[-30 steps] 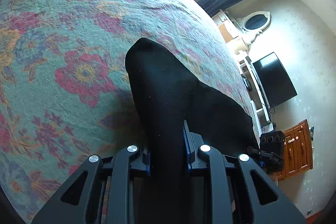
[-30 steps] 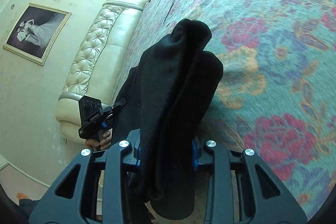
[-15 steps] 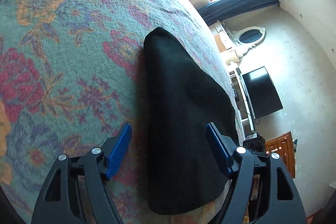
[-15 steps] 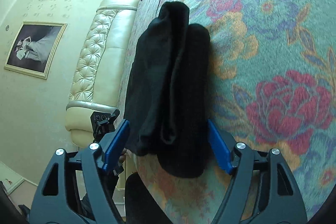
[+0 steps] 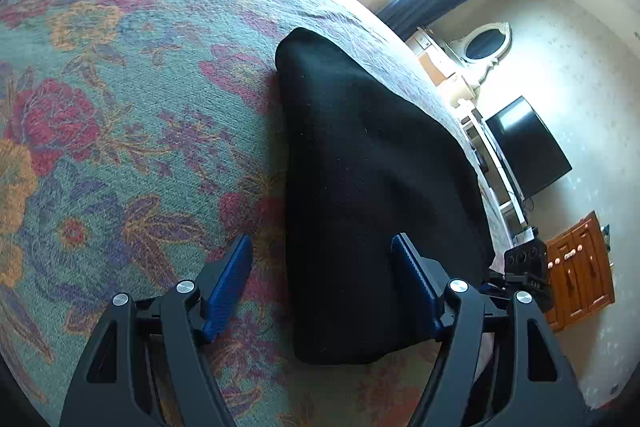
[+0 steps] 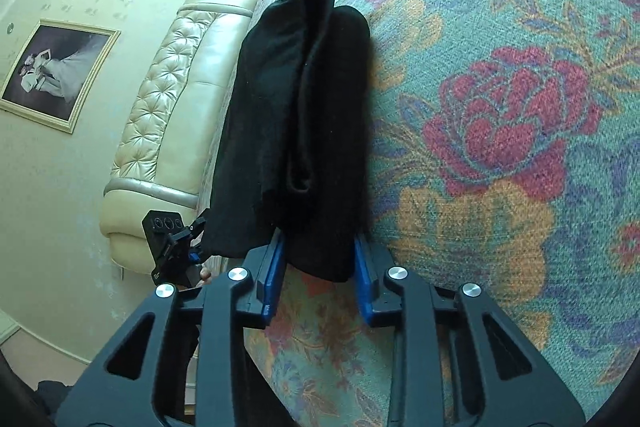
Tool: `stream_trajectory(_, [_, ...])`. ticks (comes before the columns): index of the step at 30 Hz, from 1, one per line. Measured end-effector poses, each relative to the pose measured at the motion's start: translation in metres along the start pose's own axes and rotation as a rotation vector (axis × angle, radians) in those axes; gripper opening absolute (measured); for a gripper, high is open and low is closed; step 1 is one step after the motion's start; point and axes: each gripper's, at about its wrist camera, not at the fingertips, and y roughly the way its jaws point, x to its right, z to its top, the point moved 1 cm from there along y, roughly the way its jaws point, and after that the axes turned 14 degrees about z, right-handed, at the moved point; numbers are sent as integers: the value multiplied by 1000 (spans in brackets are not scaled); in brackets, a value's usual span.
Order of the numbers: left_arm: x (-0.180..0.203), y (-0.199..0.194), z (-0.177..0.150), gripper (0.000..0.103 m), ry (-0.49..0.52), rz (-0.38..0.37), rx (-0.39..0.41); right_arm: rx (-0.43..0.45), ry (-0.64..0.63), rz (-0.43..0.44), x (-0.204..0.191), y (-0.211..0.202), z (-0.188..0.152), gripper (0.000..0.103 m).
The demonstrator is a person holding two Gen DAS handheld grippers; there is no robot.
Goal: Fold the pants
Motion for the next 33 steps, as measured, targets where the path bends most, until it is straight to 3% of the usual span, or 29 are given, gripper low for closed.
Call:
stream_trajectory(3, [-9,-9,-3,72,-66,-13,-14,57,17,41,-6,-14,-13,55])
stream_trajectory(7, [-7,-19,-8,74,-77,63,-31,135,14,50,-11,-30,-32,64])
stream_trajectory(11, [14,-34,-16,85,-20,211,16,247,-21,-93,-28,-30,-49,74])
stream_trajectory(14, [26,-46,-30,86,15,340,75,222,-169,-356,-52,-13,-74,85])
stream_trajectory(16, [38,-49,-42,86,27,416,111,203,-248,-471,-65,4,-89,91])
stream_trajectory(20, [47,-56,-74,86,83,482,125,137,-356,-575,-79,27,-113,92])
stream_trajectory(25, [58,-57,-91,86,168,552,166,140,-382,-625,-81,35,-136,92])
stream_trajectory(33, [77,-52,-101,86,219,565,165,128,-421,-673,-91,47,-148,96])
